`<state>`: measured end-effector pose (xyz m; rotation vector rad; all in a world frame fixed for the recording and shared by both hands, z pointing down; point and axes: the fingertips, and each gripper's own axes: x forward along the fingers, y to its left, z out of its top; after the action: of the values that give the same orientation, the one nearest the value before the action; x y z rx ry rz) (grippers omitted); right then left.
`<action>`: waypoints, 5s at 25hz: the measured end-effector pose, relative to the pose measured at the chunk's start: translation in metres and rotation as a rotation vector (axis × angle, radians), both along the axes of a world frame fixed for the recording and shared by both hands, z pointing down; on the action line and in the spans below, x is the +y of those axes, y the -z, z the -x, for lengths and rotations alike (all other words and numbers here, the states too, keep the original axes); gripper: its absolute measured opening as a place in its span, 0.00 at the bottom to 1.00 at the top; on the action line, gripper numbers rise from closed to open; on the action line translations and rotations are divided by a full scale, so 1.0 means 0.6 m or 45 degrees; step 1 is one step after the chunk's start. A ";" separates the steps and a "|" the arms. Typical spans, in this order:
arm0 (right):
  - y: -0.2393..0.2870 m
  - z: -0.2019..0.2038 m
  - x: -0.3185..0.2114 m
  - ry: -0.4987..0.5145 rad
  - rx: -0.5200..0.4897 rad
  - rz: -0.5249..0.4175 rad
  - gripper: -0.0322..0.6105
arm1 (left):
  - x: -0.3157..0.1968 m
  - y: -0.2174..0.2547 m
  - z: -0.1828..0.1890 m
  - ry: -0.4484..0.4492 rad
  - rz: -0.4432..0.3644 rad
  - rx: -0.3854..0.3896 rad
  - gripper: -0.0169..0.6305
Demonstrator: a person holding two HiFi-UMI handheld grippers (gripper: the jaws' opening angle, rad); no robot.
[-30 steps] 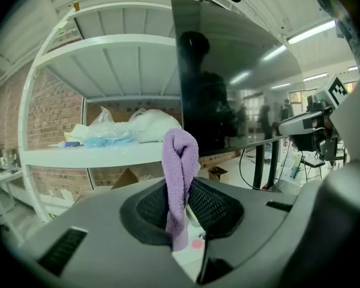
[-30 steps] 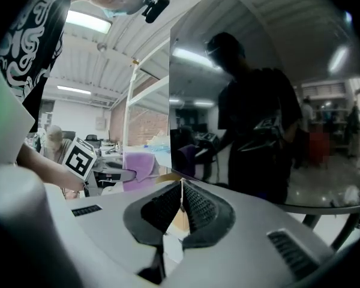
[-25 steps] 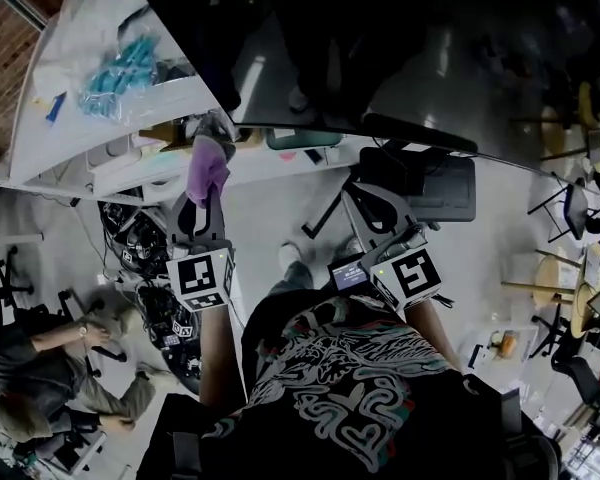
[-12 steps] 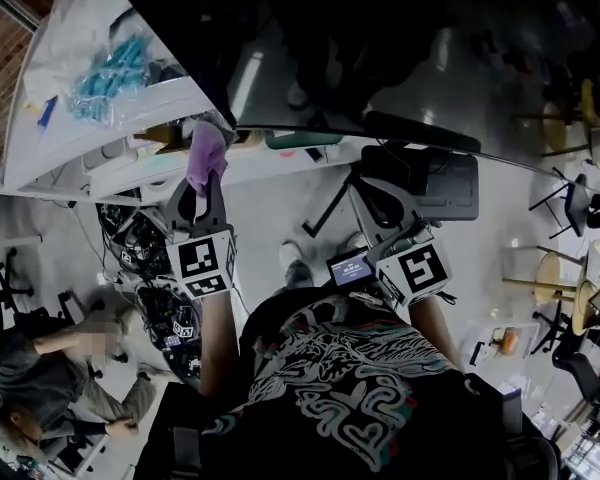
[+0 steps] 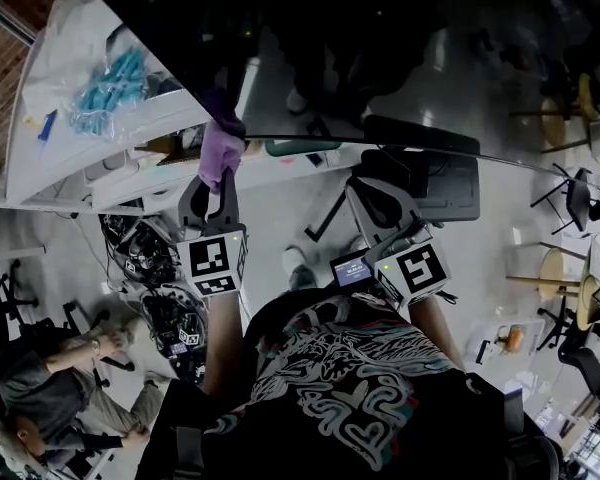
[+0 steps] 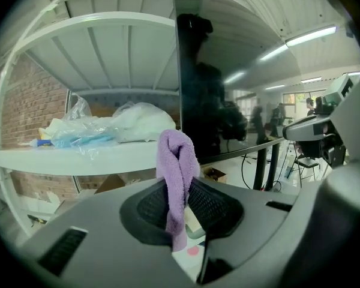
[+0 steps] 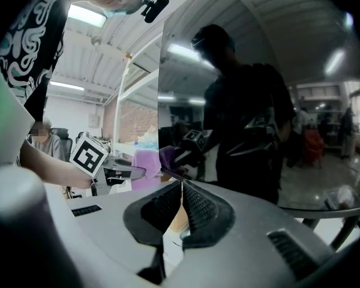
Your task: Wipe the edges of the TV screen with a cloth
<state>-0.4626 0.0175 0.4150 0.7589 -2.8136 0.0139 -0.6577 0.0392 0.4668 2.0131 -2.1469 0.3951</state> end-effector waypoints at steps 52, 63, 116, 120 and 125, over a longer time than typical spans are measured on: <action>-0.011 0.028 -0.026 -0.036 0.063 0.051 0.10 | -0.073 0.041 -0.046 -0.219 -0.068 -0.173 0.16; 0.000 0.026 -0.031 -0.059 -0.014 0.030 0.10 | -0.076 0.045 -0.056 -0.250 -0.072 -0.174 0.16; -0.004 -0.039 -0.059 -0.206 -0.009 0.062 0.10 | -0.104 0.042 -0.145 -0.413 -0.057 -0.128 0.16; -0.004 -0.044 -0.065 -0.230 -0.030 0.065 0.10 | -0.107 0.039 -0.150 -0.419 -0.057 -0.126 0.16; -0.001 -0.060 -0.076 -0.308 -0.024 0.038 0.10 | -0.106 0.040 -0.155 -0.429 -0.055 -0.124 0.16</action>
<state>-0.4267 -0.0279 0.4153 1.0923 -2.7138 0.1030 -0.5647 -0.0242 0.4427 2.4334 -1.8784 0.5057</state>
